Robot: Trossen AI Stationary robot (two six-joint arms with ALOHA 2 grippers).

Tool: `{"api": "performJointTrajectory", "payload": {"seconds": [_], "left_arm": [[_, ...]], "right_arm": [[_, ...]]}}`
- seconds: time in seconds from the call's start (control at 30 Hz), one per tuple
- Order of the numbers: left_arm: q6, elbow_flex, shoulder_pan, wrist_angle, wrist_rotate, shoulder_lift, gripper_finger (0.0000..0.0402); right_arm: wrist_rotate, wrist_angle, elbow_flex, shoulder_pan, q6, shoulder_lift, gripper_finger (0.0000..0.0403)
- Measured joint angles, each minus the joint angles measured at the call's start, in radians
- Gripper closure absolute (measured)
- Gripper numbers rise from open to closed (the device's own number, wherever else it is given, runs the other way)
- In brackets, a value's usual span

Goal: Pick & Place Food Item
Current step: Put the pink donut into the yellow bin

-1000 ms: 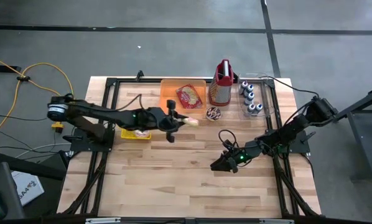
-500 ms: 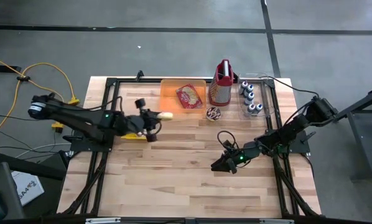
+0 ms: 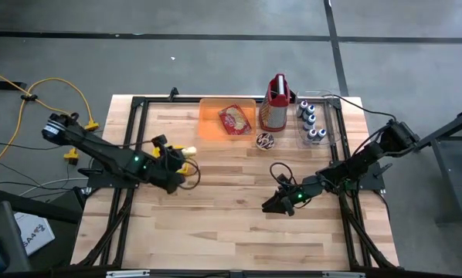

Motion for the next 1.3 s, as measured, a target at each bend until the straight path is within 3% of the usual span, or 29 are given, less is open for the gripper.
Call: {"api": "performJointTrajectory", "payload": {"seconds": [0.2, 0.4, 0.53, 0.7, 0.9, 1.3], "left_arm": [[-0.165, 0.0, -0.065, -0.176, -0.012, 0.077, 0.0317], [-0.516, 0.0, -0.127, -0.416, -0.003, 0.084, 0.0317], [-0.668, 0.0, -0.151, -0.489, 0.076, 0.088, 0.0317], [-0.731, 0.0, -0.15, -0.506, 0.147, 0.1, 0.0317], [-0.821, 0.0, -0.123, -0.57, 0.138, 0.171, 0.0317], [-0.822, 0.0, -0.058, -0.561, 0.138, 0.376, 0.0317]], "right_arm": [[0.0, 0.0, 0.0, 0.0, 0.0, 0.0, 0.0196], [0.0, 0.0, 0.0, 0.0, 0.0, 0.0, 0.0196], [0.001, 0.0, 0.0, 0.0, 0.0, 0.0, 0.0196], [0.019, 0.0, 0.0, 0.0, 0.0, 0.0, 0.0196], [0.021, 0.001, 0.0, 0.0, -0.006, 0.0, 0.0196], [0.003, 0.001, 0.0, 0.0, -0.006, 0.0, 0.0196]]}}
